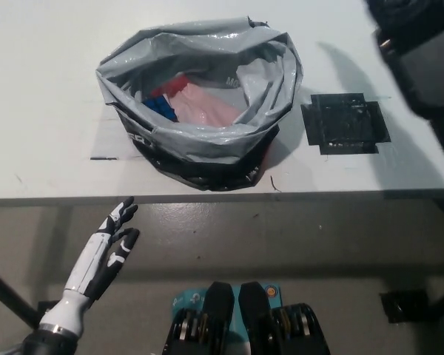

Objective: Use the right hand to pick up a rubix's cube and place it into a plastic bag and lift the bag

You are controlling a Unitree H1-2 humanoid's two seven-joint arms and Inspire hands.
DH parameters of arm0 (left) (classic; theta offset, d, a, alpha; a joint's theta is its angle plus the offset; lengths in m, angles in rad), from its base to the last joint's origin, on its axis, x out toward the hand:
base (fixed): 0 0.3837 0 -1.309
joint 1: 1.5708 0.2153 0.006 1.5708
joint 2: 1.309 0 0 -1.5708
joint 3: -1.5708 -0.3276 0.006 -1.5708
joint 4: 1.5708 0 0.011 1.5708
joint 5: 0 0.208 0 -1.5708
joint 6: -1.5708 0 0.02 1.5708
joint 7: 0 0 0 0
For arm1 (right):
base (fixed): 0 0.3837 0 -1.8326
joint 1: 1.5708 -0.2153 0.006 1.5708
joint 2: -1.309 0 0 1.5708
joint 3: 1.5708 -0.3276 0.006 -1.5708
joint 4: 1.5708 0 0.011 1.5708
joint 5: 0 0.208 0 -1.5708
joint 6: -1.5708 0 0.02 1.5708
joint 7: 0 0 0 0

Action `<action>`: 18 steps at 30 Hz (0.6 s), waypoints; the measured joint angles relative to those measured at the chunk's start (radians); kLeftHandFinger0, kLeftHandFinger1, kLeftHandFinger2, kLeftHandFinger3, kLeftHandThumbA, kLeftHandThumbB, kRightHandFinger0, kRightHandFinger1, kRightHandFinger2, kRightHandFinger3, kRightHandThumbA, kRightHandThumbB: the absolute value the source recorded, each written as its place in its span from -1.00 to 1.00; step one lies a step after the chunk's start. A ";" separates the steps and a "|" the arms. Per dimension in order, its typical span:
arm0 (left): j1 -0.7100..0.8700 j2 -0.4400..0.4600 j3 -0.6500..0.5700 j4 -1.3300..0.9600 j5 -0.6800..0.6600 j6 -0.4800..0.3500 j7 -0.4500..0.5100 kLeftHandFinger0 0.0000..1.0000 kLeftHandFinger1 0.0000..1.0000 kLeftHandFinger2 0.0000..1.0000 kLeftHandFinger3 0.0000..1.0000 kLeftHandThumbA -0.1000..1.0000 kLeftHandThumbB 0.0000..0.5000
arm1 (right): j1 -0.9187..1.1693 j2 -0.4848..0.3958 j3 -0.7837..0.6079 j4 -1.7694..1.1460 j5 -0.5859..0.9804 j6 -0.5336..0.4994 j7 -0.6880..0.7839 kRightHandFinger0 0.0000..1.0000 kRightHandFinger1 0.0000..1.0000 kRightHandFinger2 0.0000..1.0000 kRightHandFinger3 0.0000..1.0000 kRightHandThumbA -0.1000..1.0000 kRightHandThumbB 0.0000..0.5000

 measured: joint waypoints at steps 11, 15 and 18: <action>-0.002 0.000 0.000 0.005 0.000 0.000 0.000 0.97 1.00 1.00 1.00 0.97 -0.42 | 0.101 -0.031 -0.166 -0.177 0.197 0.019 0.058 1.00 1.00 1.00 1.00 1.00 0.55; -0.015 0.000 0.001 0.009 0.000 0.000 0.000 1.00 1.00 1.00 1.00 1.00 -0.28 | 0.188 -0.055 -0.217 -0.304 0.220 0.020 0.065 1.00 1.00 1.00 1.00 1.00 0.62; -0.028 0.000 0.001 0.012 0.000 0.000 0.000 1.00 1.00 1.00 1.00 1.00 -0.01 | 0.270 -0.073 -0.246 -0.400 0.226 0.021 0.066 1.00 1.00 1.00 1.00 1.00 0.77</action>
